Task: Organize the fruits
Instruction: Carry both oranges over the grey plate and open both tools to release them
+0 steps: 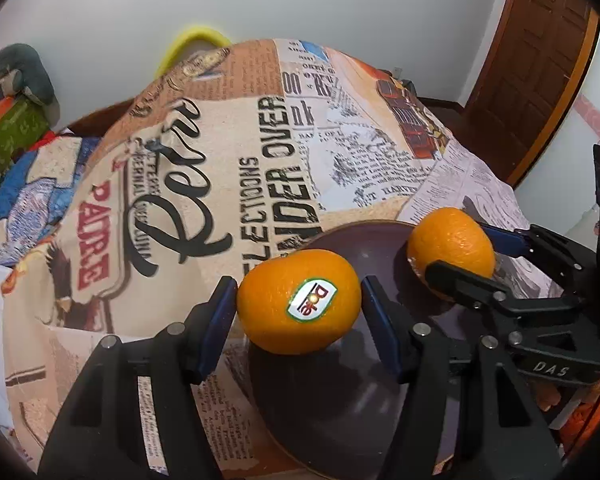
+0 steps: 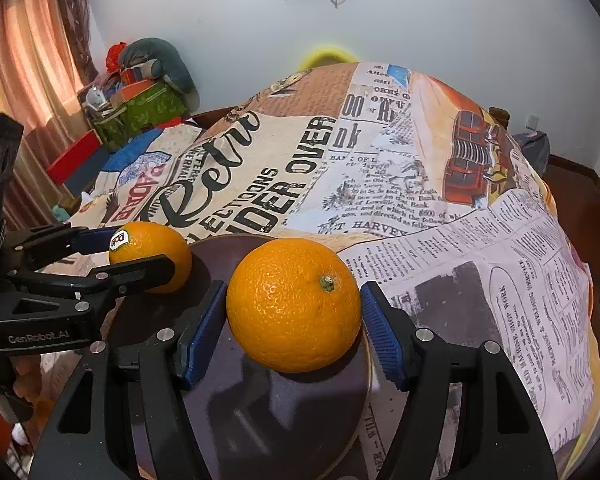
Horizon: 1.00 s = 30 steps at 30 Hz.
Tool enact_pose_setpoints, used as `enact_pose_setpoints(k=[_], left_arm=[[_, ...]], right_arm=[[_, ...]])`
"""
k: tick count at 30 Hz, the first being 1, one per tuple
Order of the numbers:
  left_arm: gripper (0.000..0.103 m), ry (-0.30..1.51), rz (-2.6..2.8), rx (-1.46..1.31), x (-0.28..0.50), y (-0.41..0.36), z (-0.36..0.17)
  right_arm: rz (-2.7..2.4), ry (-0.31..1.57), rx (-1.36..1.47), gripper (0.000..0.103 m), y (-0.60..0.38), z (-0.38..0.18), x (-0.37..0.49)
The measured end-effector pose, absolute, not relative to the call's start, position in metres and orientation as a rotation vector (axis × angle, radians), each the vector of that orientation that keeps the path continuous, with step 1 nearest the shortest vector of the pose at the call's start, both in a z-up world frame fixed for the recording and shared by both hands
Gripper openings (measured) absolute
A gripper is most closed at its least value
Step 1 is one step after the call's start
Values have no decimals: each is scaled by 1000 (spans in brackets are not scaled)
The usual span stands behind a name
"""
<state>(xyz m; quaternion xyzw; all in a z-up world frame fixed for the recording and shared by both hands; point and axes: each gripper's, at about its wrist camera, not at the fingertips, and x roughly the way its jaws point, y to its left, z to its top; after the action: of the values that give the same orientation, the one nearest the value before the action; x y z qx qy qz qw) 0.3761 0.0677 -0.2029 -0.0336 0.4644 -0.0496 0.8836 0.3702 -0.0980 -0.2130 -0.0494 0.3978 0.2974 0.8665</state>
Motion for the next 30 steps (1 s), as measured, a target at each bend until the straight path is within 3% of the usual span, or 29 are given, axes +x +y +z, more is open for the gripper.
enact_pose_setpoints(k=[16,30], left_arm=[[63,907,-102,-88,357,70,-182],[63,791,-61,-100,297,74,-129]], right_arm=[[653,866,-116,67,-99,-210,361],[622,753,-88,67,-116,-159,310]])
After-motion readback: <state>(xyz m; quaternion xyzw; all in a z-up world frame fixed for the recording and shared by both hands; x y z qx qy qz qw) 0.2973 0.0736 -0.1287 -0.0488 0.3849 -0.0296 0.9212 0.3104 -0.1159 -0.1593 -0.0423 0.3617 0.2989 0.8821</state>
